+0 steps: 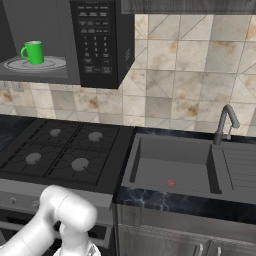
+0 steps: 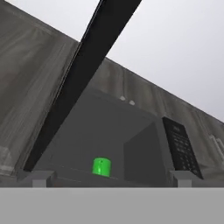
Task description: Place the microwavable item in the microwave. Then, close the microwave door and press the start button.
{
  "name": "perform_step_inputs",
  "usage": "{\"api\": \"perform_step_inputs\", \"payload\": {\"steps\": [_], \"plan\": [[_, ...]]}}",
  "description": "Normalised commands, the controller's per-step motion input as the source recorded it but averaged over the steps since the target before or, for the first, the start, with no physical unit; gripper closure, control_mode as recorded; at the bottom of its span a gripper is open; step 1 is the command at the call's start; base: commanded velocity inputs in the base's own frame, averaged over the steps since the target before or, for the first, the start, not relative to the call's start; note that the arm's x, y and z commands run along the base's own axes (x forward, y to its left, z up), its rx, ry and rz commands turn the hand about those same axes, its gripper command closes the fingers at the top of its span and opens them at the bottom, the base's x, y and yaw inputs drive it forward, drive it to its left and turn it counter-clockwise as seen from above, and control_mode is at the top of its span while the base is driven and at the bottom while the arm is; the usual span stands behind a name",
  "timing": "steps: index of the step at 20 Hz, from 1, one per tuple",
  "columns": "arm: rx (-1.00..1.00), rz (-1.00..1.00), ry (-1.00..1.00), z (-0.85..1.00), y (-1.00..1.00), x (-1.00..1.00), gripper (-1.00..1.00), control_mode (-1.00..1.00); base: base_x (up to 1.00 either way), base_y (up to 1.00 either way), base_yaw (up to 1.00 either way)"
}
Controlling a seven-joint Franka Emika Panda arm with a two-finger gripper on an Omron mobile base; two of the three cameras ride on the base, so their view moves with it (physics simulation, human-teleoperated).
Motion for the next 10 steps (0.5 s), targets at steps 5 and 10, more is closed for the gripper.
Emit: {"api": "perform_step_inputs", "payload": {"steps": [5, 10], "plan": [[0.04, 0.04, 0.00, 0.00, 0.65, 0.23, -1.00, -1.00, 0.00, 0.00, 0.00], [0.07, 0.04, 0.00, 0.07, 0.45, 0.23, -1.00, -1.00, 0.00, 0.00, 0.00]]}}
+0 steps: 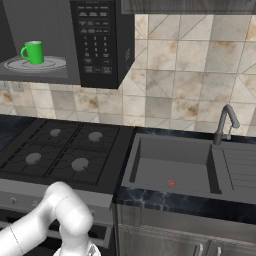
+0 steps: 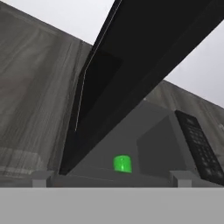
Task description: Place the microwavable item in the microwave. Then, close the microwave door and press the start button.
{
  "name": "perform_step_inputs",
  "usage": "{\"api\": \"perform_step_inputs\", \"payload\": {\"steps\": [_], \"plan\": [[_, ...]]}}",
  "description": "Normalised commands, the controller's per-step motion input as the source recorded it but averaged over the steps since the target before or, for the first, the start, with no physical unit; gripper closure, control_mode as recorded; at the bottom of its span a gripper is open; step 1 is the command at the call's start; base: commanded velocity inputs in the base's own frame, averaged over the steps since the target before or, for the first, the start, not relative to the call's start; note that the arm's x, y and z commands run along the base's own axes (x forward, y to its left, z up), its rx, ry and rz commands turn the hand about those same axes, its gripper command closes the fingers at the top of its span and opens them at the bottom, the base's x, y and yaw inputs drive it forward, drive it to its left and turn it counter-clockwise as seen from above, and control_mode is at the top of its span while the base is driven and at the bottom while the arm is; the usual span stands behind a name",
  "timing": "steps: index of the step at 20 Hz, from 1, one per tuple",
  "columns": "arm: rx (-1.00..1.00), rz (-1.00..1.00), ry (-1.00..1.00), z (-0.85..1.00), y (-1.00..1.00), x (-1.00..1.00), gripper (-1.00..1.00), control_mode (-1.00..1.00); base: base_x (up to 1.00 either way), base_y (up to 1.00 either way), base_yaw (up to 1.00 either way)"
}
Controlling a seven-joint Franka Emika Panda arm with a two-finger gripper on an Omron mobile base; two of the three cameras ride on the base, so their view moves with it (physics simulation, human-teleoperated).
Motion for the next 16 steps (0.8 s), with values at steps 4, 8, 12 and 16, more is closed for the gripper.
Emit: {"api": "perform_step_inputs", "payload": {"steps": [4, 8, 12, 16], "plan": [[0.10, 0.02, -0.01, 0.26, 0.23, 0.29, -1.00, -1.00, 0.00, 0.00, 0.00], [0.08, 0.00, -0.04, 0.36, 0.03, 0.20, -1.00, -1.00, 0.00, 0.00, 0.00], [0.06, 0.00, -0.05, 0.44, 0.00, 0.08, -1.00, -1.00, 0.00, 0.00, 0.00], [0.04, 0.00, -0.05, 0.46, 0.06, 0.05, -1.00, -1.00, 0.00, 0.00, 0.00]]}}
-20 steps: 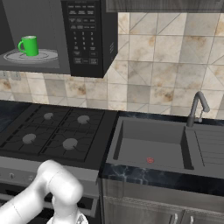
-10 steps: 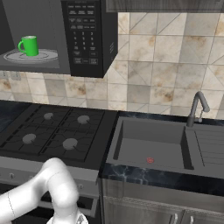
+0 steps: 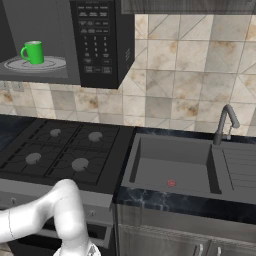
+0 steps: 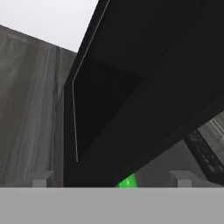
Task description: Place the microwavable item in the microwave. Then, close the microwave door and press the start button.
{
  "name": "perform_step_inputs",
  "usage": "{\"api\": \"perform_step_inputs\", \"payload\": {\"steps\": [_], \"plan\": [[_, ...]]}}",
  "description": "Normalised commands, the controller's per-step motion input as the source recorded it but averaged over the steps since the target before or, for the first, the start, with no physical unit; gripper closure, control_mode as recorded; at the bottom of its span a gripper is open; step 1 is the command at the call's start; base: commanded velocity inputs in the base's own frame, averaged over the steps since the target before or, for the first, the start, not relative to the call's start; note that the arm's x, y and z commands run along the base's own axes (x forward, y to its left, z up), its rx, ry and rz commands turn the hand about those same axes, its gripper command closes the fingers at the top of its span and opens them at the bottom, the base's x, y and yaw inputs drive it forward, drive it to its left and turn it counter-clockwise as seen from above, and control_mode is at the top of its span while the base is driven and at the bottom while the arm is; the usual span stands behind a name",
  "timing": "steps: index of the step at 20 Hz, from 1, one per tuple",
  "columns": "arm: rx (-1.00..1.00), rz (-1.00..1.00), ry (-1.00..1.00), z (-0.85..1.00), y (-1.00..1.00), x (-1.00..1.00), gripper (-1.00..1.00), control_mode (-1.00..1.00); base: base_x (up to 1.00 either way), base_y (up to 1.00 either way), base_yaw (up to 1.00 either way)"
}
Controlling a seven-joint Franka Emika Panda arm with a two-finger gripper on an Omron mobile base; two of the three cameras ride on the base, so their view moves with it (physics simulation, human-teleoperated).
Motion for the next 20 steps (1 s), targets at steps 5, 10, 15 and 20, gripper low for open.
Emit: {"api": "perform_step_inputs", "payload": {"steps": [5, 10, 15, 20], "plan": [[0.04, 0.00, -0.05, 0.45, 0.00, 0.00, -1.00, -1.00, 0.00, 0.00, 0.00], [0.06, -0.02, -0.10, 0.30, -0.28, -0.10, -1.00, -1.00, 0.00, 0.00, 0.00], [0.17, -0.10, -0.11, 0.20, -0.81, -0.29, -1.00, -1.00, 0.00, 0.00, 0.00], [0.23, -0.07, -0.11, 0.38, -1.00, -0.26, -1.00, -1.00, 0.00, 0.00, 0.00]]}}
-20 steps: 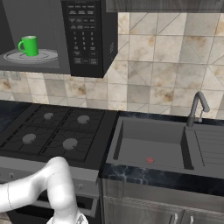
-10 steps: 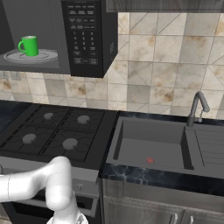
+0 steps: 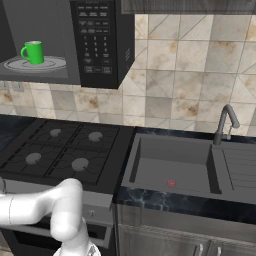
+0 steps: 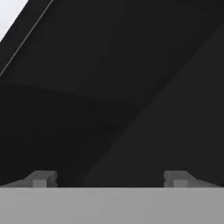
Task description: Place the microwavable item in the microwave. Then, close the microwave door and press the start button.
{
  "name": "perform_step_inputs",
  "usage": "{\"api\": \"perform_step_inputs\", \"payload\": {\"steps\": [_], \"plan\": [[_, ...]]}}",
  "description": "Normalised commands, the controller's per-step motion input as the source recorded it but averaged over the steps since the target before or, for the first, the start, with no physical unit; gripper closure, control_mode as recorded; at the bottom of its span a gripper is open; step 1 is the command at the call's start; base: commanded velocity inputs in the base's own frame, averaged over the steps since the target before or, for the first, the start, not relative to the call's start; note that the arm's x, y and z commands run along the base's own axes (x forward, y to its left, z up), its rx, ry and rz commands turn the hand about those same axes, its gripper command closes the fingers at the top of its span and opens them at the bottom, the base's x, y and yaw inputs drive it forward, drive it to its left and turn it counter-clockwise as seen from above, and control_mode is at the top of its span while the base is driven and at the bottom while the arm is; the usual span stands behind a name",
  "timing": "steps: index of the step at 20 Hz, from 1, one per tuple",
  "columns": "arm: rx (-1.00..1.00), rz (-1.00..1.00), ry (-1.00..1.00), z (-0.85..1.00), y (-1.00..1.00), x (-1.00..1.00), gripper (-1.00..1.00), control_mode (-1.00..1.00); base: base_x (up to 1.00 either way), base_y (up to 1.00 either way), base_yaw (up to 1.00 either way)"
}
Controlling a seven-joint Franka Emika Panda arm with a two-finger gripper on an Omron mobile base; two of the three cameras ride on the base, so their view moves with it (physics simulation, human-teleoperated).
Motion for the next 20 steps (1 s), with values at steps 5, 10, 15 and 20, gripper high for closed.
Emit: {"api": "perform_step_inputs", "payload": {"steps": [5, 10, 15, 20], "plan": [[0.23, -0.02, -0.11, 0.61, -1.00, -0.01, -1.00, -1.00, 0.00, 0.00, 0.00], [0.26, 0.00, -0.09, 0.45, -1.00, 0.00, -1.00, -1.00, 0.00, 0.00, 0.00], [0.31, 0.00, -0.04, 0.26, -1.00, 0.00, -1.00, -1.00, 0.00, 0.00, 0.00], [0.33, 0.00, -0.03, 0.02, -1.00, 0.04, -1.00, -1.00, 0.00, 0.00, 0.00]]}}
